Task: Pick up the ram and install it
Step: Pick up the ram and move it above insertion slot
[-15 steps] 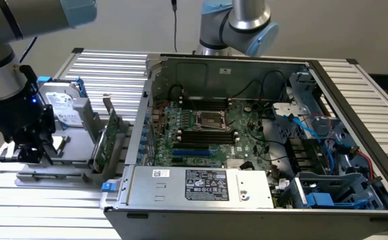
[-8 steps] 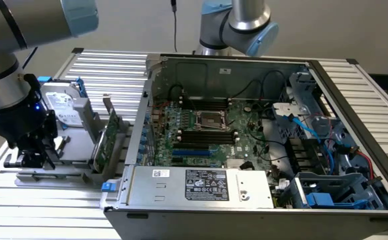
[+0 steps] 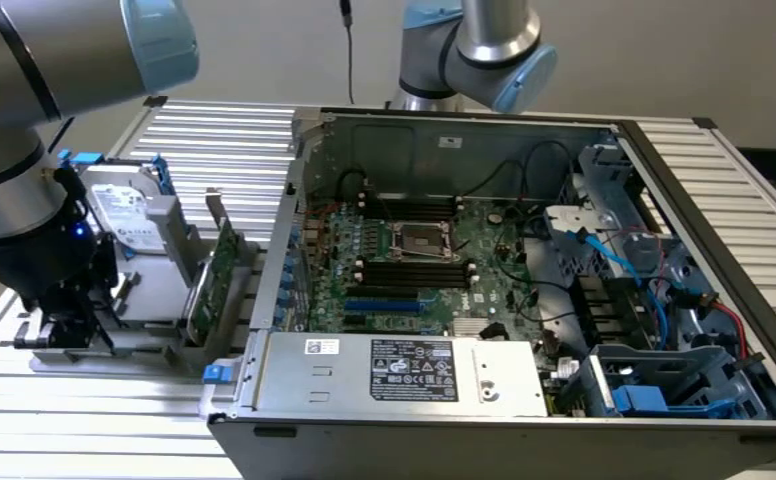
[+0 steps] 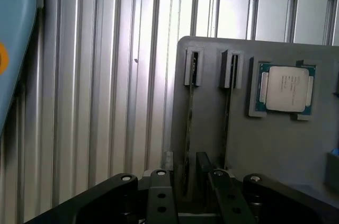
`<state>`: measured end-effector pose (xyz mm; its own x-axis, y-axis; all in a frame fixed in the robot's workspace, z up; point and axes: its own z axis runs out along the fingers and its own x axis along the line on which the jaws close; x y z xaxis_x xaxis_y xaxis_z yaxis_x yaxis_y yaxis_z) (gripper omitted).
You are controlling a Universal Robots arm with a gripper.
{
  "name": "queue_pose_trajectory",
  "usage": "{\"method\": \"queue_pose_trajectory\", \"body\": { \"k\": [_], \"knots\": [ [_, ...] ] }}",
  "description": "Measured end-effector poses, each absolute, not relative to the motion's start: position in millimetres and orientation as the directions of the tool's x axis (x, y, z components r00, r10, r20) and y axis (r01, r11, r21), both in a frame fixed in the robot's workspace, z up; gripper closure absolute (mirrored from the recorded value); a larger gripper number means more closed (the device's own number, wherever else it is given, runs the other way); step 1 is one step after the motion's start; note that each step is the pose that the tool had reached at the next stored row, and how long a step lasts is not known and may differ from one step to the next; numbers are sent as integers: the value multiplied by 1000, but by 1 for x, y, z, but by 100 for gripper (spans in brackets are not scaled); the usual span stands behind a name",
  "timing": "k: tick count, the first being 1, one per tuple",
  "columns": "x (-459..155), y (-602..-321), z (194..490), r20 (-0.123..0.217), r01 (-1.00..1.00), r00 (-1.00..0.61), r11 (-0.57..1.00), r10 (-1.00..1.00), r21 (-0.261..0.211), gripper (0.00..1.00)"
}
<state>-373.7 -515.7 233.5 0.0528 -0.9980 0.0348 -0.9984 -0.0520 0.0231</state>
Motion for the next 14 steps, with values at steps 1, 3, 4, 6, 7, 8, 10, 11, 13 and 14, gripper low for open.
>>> {"method": "queue_pose_trajectory", "body": {
  "k": [1, 3, 4, 6, 7, 8, 10, 11, 13, 14],
  "knots": [
    [-374, -516, 232, 35, -998, 52, -51, -998, 23, 69],
    [-375, -517, 228, 35, -998, 51, -50, -998, 23, 69],
    [-376, -518, 226, 35, -999, 50, -49, -998, 23, 69],
    [-377, -518, 223, 35, -999, 50, -49, -998, 23, 69],
    [-377, -519, 221, 35, -999, 49, -49, -998, 23, 69],
    [-377, -519, 219, 35, -999, 49, -48, -998, 23, 69],
    [-378, -519, 215, 35, -999, 49, -48, -998, 23, 69],
    [-379, -519, 213, 35, -999, 49, -48, -998, 23, 69],
    [-379, -519, 210, 35, -999, 48, -48, -998, 23, 69],
    [-379, -519, 208, 35, -999, 48, -47, -998, 23, 69]
  ]
}}
